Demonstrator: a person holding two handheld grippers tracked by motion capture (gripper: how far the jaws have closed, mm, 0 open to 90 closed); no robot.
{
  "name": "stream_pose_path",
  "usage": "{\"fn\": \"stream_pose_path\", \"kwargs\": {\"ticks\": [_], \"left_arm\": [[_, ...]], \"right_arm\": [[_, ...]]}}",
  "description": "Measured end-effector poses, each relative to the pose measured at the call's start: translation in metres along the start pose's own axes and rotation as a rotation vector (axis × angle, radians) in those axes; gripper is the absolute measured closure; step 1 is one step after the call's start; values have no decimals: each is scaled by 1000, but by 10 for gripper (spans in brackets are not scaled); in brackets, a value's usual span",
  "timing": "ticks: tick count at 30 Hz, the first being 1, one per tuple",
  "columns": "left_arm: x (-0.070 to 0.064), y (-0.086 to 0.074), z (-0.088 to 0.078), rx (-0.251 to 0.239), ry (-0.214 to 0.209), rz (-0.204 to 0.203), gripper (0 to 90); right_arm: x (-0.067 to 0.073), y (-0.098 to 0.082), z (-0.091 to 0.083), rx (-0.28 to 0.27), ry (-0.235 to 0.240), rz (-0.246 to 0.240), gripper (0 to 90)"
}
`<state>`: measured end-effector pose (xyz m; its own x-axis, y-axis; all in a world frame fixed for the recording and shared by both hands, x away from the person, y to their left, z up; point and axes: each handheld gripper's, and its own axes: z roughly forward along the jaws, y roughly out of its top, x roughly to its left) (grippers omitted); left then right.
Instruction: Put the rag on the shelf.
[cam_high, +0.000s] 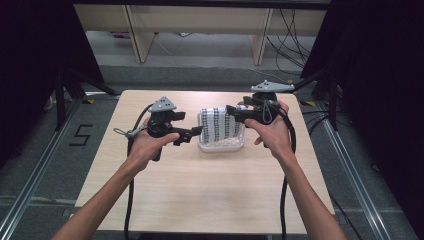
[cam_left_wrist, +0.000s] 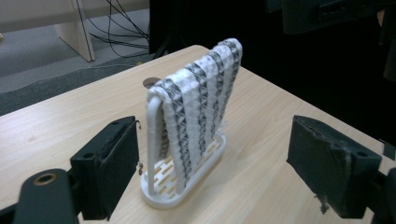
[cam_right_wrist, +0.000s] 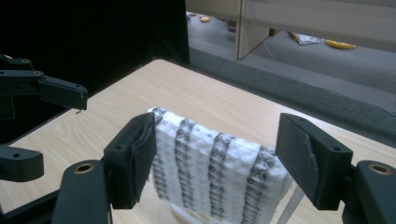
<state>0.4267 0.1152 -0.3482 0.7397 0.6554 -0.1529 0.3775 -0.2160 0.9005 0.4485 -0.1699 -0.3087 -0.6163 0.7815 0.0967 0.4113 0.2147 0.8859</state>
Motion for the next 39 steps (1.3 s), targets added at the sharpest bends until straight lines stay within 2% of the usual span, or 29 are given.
{"fn": "stream_pose_path", "kwargs": {"ticks": [1,3,4,7,12,13,17,20,21,22,23,25,26,29,30,32,33,35,36,39], "left_arm": [[-4,-4,-3,-10,-19,-17,159],[-6,-6,-4,-13,-29,-14,158],[-8,-8,-5,-14,-33,-9,159],[-14,-13,-12,-22,-34,-6,159],[-16,-20,-18,-28,-21,7,159],[-16,-22,-20,-28,-17,9,159],[-19,-33,-26,-28,-22,4,159],[-20,-40,-28,-25,-26,-1,159],[-20,-42,-29,-22,-26,-1,159],[-20,-42,-29,-22,-26,-1,159],[-20,-43,-30,-19,-30,-2,159],[-20,-49,-35,-20,-56,-26,159],[-20,-51,-36,-22,-62,-33,159],[-21,-53,-38,-23,-59,-25,159],[-21,-55,-39,-25,-52,-18,159],[-21,-58,-41,-25,-45,-21,159],[-21,-61,-42,-28,-47,-24,159],[-21,-65,-43,-23,-45,-24,159],[-21,-67,-43,-29,-54,-26,159],[-21,-69,-44,-20,-46,-22,159]], "right_arm": [[0,-1,-1,-4,3,-15,301],[2,-2,-1,-7,11,-4,301],[2,-4,-3,-10,6,-24,299],[4,-8,-4,-16,15,-12,299],[5,-12,-7,-18,24,-23,298],[7,-13,-8,-5,28,-5,298],[8,-19,-13,-18,33,-41,296],[10,-24,-16,-17,42,-21,296],[9,-25,-16,-24,48,-48,296],[9,-25,-16,-24,48,-48,296],[11,-27,-17,-15,46,-28,296],[10,-31,-18,-22,61,-38,296],[12,-33,-20,-17,50,-28,296],[12,-35,-20,-12,50,-32,296],[12,-37,-19,-23,70,-52,296],[15,-40,-21,-8,63,-17,296],[14,-41,-20,-15,66,-42,296],[16,-44,-21,-14,79,-22,296],[16,-46,-21,-16,76,-39,296],[18,-49,-22,-13,78,-20,295]]}}
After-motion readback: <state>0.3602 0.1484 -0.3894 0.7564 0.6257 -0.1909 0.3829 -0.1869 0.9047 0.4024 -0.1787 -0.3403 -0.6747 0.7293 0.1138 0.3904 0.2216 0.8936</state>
